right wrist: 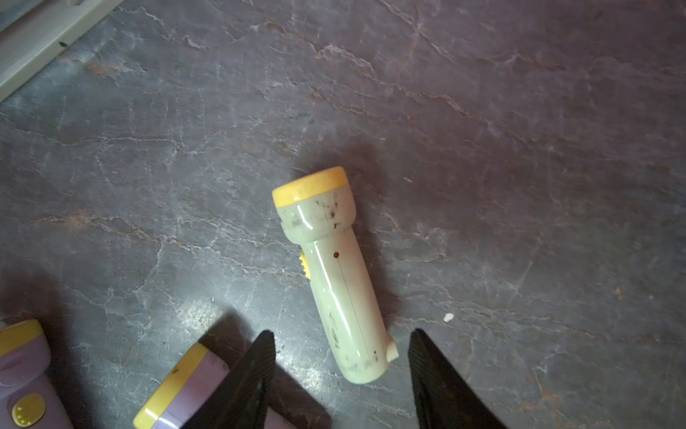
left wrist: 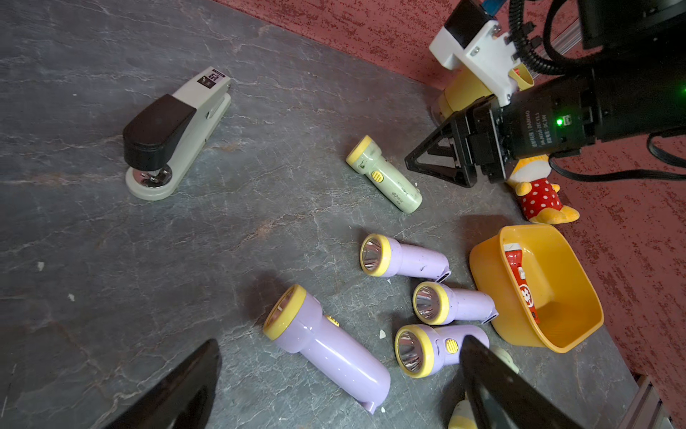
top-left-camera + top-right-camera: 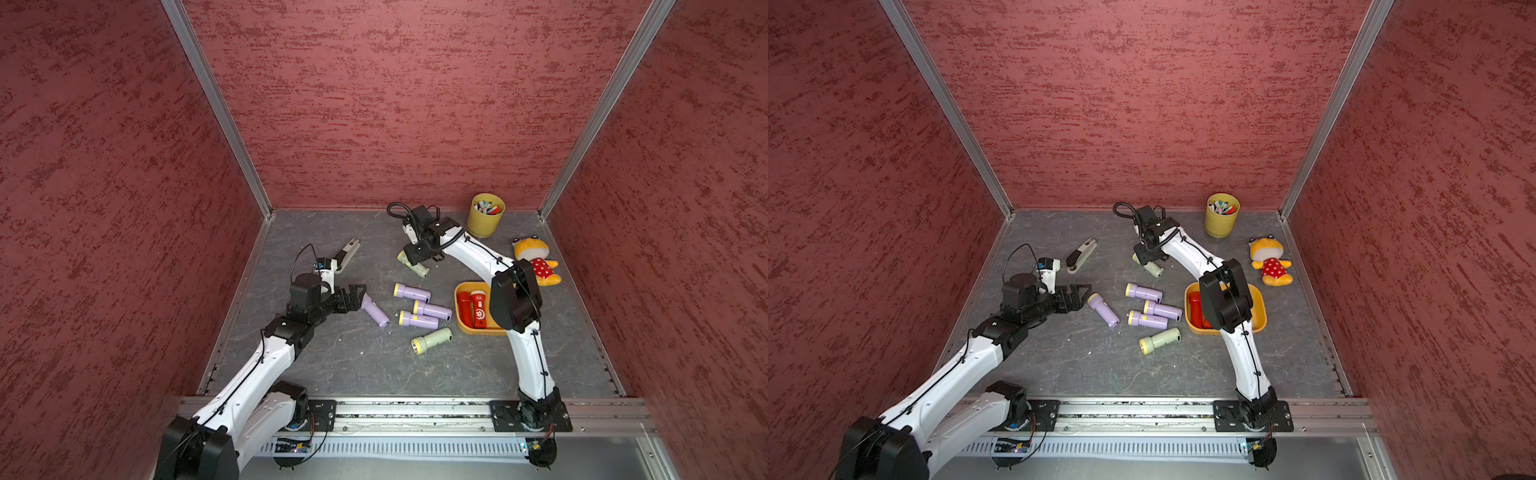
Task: Put the flashlights into the storage boxes
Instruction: Pick up the flashlight from the center of the board.
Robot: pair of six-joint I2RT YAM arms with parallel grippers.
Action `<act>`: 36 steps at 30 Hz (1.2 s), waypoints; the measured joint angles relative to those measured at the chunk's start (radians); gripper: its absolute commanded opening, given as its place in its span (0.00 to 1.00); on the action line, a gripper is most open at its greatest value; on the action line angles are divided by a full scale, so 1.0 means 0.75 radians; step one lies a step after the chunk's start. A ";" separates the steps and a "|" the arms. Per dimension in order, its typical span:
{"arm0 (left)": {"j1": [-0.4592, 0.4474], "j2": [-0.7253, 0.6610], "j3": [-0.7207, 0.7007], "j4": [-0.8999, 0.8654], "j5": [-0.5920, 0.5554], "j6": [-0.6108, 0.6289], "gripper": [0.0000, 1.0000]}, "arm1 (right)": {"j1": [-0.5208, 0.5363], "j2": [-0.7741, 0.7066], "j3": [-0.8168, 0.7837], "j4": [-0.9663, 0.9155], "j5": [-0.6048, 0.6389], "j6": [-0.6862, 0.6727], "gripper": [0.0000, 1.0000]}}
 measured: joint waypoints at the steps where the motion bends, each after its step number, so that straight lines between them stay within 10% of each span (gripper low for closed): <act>1: 0.002 0.004 0.000 0.000 0.002 0.001 1.00 | 0.003 0.023 0.032 -0.012 -0.004 -0.007 0.60; 36: 0.011 0.116 0.026 0.005 0.023 0.011 1.00 | 0.011 0.334 0.300 -0.106 -0.004 -0.107 0.48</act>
